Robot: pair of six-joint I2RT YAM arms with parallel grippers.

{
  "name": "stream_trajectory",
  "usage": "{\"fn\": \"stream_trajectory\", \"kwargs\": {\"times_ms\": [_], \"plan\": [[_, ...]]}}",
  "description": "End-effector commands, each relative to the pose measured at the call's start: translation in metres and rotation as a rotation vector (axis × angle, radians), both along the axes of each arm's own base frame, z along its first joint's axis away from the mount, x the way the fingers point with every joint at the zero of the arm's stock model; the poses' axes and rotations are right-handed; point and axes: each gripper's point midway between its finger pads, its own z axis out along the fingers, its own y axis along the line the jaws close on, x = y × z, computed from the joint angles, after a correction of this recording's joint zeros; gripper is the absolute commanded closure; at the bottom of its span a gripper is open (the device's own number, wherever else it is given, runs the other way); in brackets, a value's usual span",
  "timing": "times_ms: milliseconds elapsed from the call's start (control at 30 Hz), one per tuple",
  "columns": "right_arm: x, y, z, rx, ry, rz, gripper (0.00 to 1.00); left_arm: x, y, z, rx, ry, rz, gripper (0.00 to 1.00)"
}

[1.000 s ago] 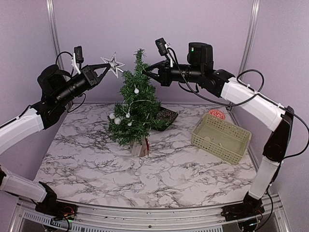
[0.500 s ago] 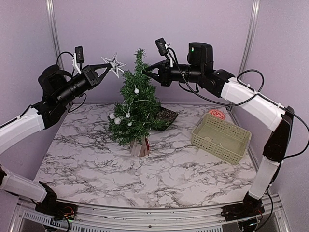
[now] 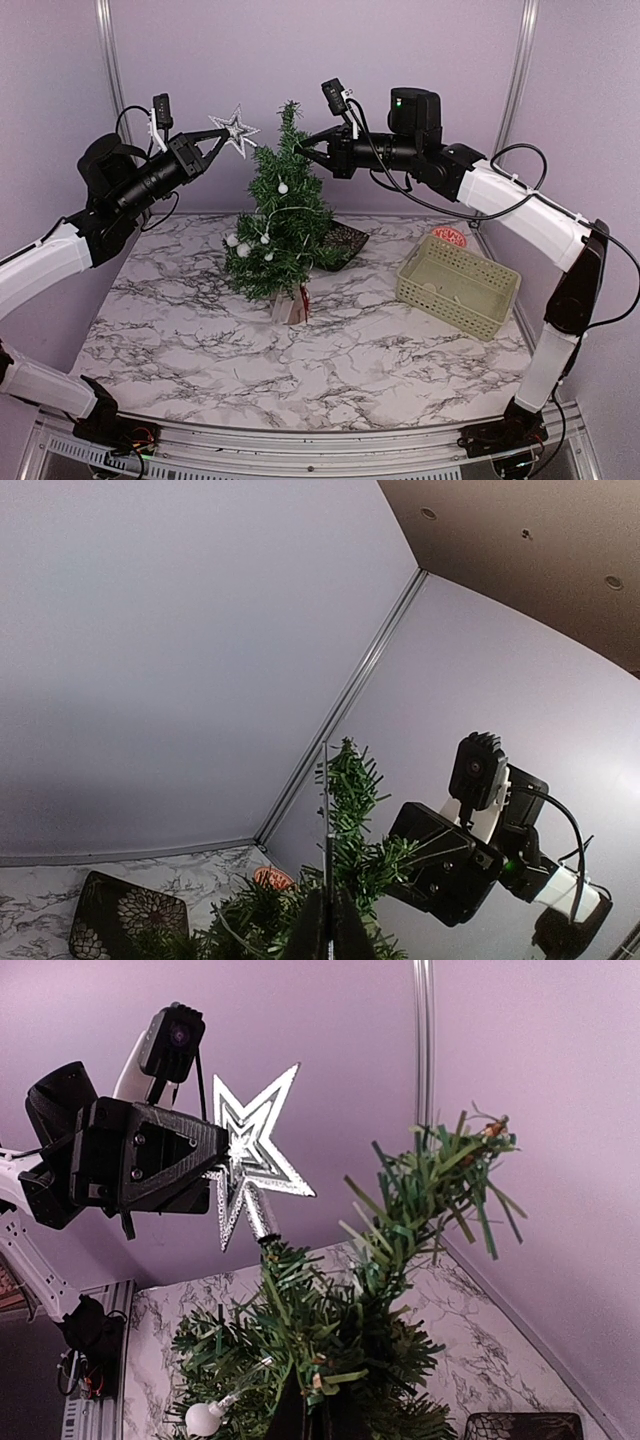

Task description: Decorate the small christmas tree

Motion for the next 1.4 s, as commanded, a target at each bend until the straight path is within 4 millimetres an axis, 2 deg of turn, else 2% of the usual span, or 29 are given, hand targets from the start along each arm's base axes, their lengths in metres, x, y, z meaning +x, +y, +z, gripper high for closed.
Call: {"fn": "stream_trajectory", "kwargs": {"times_ms": [0, 467, 867, 1033, 1200, 1367], "plan": [[-0.003, 0.003, 0.007, 0.012, -0.031, 0.012, 1.00, -0.005, -0.004, 0.008, -0.021, -0.030, -0.031, 1.00], [-0.006, 0.005, 0.006, 0.016, -0.028, 0.027, 1.00, -0.002, -0.010, -0.009, 0.026, -0.001, -0.042, 1.00], [-0.008, 0.010, 0.005, 0.013, -0.027, 0.034, 1.00, -0.010, -0.033, -0.017, 0.107, -0.010, -0.115, 1.00], [-0.009, 0.010, 0.004, 0.011, -0.028, 0.036, 1.00, -0.013, -0.039, -0.010, 0.115, -0.034, -0.131, 1.00], [-0.009, 0.010, 0.005, 0.008, -0.033, 0.033, 1.00, -0.012, -0.029, 0.007, 0.092, -0.056, -0.086, 1.00], [-0.009, 0.009, 0.004, 0.006, -0.033, 0.031, 1.00, -0.012, -0.034, 0.001, 0.122, -0.042, -0.113, 1.00]]}}
